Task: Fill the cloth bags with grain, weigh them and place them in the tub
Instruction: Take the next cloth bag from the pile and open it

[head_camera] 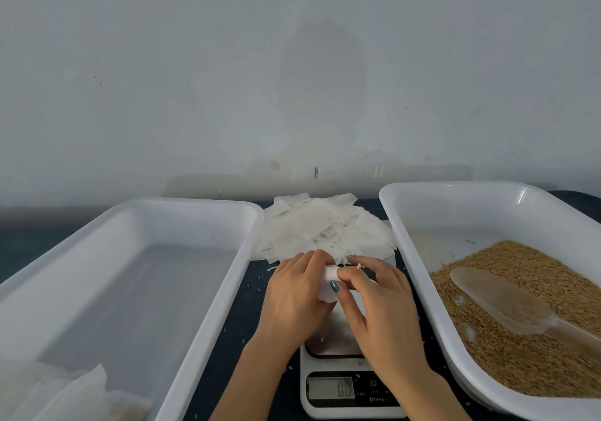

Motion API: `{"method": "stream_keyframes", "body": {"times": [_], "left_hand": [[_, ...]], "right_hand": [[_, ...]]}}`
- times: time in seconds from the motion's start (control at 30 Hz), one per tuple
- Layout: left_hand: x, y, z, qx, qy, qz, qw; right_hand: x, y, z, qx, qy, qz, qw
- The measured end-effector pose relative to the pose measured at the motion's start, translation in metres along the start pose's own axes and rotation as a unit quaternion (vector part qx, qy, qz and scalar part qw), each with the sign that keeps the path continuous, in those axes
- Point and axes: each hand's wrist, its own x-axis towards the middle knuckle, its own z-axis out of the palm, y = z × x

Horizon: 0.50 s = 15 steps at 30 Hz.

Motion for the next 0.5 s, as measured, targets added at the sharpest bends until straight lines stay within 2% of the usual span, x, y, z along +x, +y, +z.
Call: {"method": "stream_keyframes", "body": {"times": [0.1, 0.27, 0.37, 0.43, 0.5], "left_hand": [[-0.001, -0.001, -0.002, -0.020, -0.011, -0.028, 0.999], [-0.005, -0.004, -0.001, -0.043, -0.029, -0.069, 0.996], [-0.006, -0.005, 0.002, -0.053, -0.023, -0.094, 0.994], [-0.006, -0.005, 0.003, -0.066, -0.019, -0.117, 0.991], [-0.007, -0.004, 0.005, -0.084, -0.021, -0.130, 0.988]], "right_hand": [[0.001, -0.007, -0.005, -0.027, 0.007, -0.047, 0.998], [0.000, -0.031, -0.026, -0.051, -0.096, -0.058, 0.992], [0.001, -0.037, -0.056, -0.028, -0.110, -0.078, 0.990], [0.006, -0.022, -0.085, -0.024, -0.105, -0.086, 0.990], [0.015, 0.016, -0.118, -0.067, -0.112, -0.049, 0.990]]}}
